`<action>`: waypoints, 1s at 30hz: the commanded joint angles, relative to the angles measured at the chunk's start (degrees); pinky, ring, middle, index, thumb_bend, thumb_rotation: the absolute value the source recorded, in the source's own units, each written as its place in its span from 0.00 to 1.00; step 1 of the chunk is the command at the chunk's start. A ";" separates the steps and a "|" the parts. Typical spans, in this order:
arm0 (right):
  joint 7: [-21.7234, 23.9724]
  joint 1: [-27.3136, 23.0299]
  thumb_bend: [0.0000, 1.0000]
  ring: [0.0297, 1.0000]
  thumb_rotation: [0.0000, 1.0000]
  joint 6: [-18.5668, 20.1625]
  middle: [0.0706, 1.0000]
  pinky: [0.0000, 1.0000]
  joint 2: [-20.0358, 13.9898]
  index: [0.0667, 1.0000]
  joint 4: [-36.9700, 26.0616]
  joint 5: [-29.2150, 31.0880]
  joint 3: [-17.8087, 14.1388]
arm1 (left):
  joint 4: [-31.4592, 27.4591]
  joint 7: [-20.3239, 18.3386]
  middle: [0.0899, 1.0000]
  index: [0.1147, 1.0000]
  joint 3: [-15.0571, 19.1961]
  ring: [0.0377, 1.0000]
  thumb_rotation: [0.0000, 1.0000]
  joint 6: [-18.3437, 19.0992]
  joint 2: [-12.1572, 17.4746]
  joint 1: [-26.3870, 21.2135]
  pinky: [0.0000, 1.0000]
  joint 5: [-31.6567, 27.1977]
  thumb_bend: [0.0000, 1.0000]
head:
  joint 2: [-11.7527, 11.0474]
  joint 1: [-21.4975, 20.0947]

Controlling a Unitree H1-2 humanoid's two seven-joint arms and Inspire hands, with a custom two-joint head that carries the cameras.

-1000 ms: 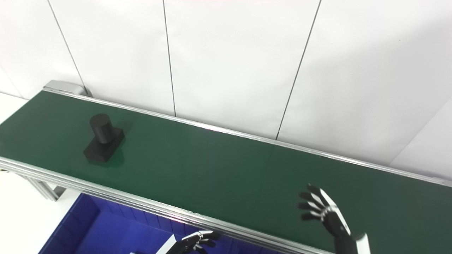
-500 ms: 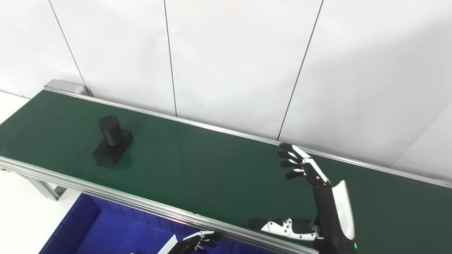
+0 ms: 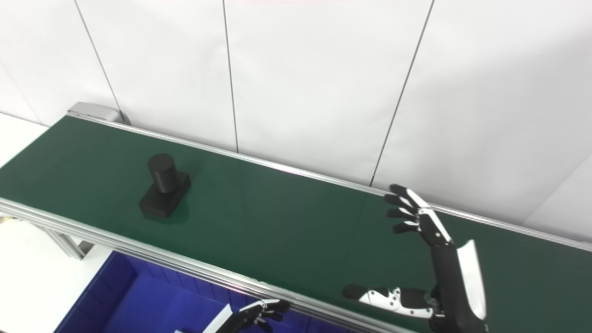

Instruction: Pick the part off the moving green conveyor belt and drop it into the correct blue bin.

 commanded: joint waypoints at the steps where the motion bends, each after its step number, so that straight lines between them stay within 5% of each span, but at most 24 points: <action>1: -0.06 -0.93 0.91 0.71 0.20 -0.24 0.79 0.61 0.12 0.85 -1.19 1.04 -0.18 | -1.62 1.18 0.80 0.78 -0.39 0.74 0.40 -1.52 0.27 -0.66 0.62 0.45 1.00 | -0.03 0.02; 10: -0.18 -1.52 0.89 0.73 0.19 0.38 0.80 0.61 -0.73 0.85 -1.73 1.02 -1.26 | -2.36 0.30 0.79 0.78 -0.03 0.74 0.36 -1.52 0.29 -0.39 0.63 -0.62 1.00 | 0.50 -0.33; 30: 1.47 -5.81 0.84 0.74 0.20 6.54 0.81 0.63 -2.13 0.87 -3.05 0.39 -3.06 | -6.60 5.16 0.77 0.76 -1.26 0.72 0.37 -1.52 3.53 2.59 0.61 1.37 1.00 | 2.37 -2.83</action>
